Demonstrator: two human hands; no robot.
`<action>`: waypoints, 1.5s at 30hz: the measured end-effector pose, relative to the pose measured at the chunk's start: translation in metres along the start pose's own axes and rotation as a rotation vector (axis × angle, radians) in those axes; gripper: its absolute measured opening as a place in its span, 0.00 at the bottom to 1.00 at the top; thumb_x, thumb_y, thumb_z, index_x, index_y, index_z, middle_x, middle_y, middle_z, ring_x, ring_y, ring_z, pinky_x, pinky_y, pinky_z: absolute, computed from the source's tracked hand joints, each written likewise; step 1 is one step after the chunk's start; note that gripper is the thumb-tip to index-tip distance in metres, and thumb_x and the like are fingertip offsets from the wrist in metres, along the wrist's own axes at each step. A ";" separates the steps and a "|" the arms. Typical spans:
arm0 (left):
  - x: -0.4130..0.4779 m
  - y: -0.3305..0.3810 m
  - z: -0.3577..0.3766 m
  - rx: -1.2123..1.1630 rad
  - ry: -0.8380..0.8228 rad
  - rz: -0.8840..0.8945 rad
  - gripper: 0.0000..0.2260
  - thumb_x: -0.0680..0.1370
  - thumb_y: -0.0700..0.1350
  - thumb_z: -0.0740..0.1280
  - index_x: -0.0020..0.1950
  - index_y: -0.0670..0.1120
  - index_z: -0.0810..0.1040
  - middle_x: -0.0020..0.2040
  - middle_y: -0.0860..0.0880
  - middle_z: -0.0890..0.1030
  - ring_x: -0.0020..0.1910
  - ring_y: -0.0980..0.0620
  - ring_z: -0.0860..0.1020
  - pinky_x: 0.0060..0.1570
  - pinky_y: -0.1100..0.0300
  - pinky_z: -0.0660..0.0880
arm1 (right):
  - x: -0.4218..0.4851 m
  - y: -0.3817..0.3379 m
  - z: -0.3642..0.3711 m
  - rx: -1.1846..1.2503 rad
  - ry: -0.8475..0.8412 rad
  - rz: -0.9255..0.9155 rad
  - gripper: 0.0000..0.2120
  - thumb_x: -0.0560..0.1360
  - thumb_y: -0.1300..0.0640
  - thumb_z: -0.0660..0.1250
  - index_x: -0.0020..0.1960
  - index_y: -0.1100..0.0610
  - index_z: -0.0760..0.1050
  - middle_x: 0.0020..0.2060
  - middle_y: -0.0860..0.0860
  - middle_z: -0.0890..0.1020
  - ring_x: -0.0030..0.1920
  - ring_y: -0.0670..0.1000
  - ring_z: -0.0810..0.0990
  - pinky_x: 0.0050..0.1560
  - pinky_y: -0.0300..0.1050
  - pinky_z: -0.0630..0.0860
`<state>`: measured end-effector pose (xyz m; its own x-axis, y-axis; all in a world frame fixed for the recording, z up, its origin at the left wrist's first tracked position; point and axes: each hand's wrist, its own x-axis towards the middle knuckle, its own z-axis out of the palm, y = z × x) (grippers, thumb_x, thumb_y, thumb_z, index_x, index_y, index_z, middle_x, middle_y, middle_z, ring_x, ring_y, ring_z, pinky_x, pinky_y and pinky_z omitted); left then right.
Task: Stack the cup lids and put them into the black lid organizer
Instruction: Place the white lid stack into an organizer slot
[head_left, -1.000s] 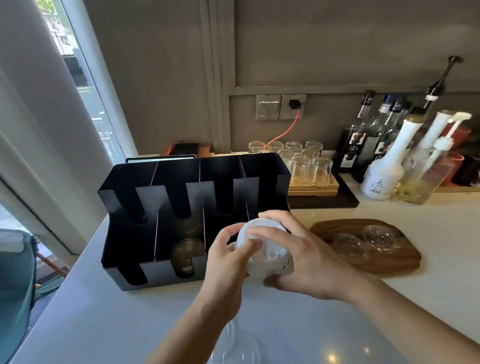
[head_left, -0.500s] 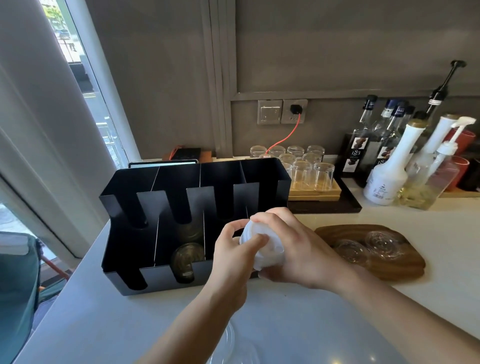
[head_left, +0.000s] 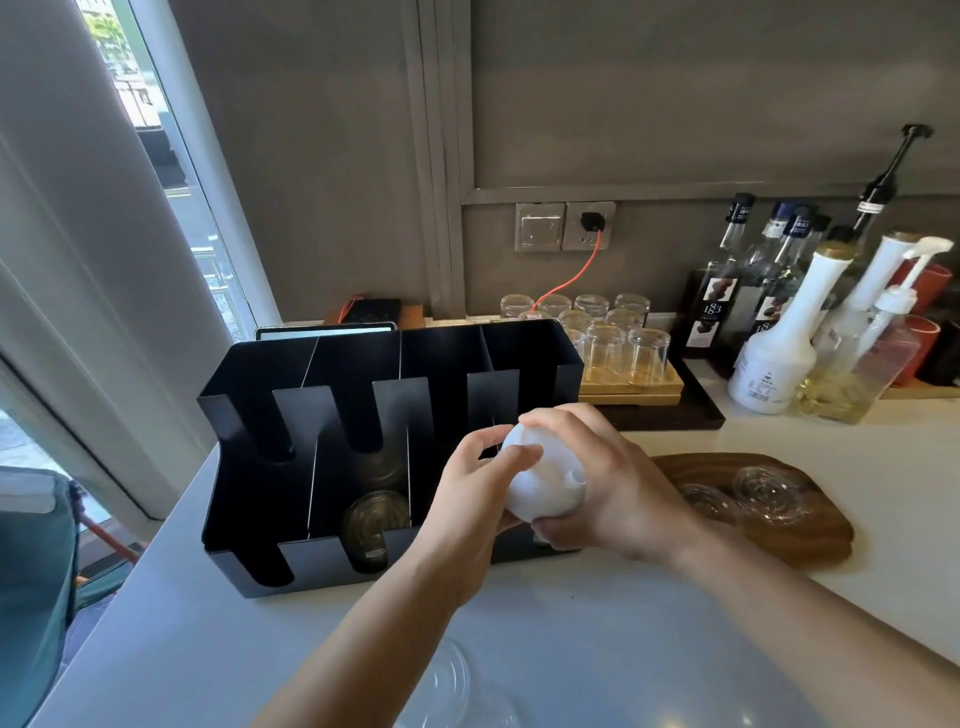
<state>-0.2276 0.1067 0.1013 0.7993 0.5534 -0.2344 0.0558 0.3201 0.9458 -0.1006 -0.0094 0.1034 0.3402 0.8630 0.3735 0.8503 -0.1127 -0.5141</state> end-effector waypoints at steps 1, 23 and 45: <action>0.000 0.001 -0.002 0.016 -0.007 0.011 0.27 0.71 0.53 0.72 0.69 0.47 0.77 0.61 0.40 0.85 0.59 0.40 0.85 0.49 0.50 0.82 | 0.001 0.002 -0.002 0.013 0.000 0.025 0.42 0.58 0.51 0.80 0.68 0.39 0.66 0.62 0.43 0.70 0.56 0.49 0.76 0.48 0.48 0.79; 0.026 -0.049 -0.158 1.755 0.321 0.547 0.27 0.81 0.63 0.56 0.74 0.50 0.77 0.76 0.38 0.74 0.81 0.37 0.64 0.79 0.35 0.60 | 0.036 0.045 0.015 -0.246 -0.153 -0.050 0.41 0.61 0.51 0.77 0.70 0.43 0.64 0.66 0.47 0.67 0.61 0.53 0.72 0.53 0.50 0.78; 0.032 -0.058 -0.159 1.799 0.372 0.638 0.26 0.81 0.60 0.58 0.69 0.47 0.82 0.71 0.38 0.79 0.79 0.34 0.66 0.76 0.32 0.64 | 0.024 0.064 0.047 -0.449 -0.191 0.033 0.48 0.60 0.43 0.73 0.77 0.45 0.58 0.64 0.49 0.68 0.64 0.55 0.72 0.78 0.61 0.50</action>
<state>-0.3008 0.2279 0.0034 0.8137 0.4382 0.3819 0.4982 -0.8643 -0.0698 -0.0569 0.0270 0.0437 0.3257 0.9256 0.1928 0.9439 -0.3064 -0.1235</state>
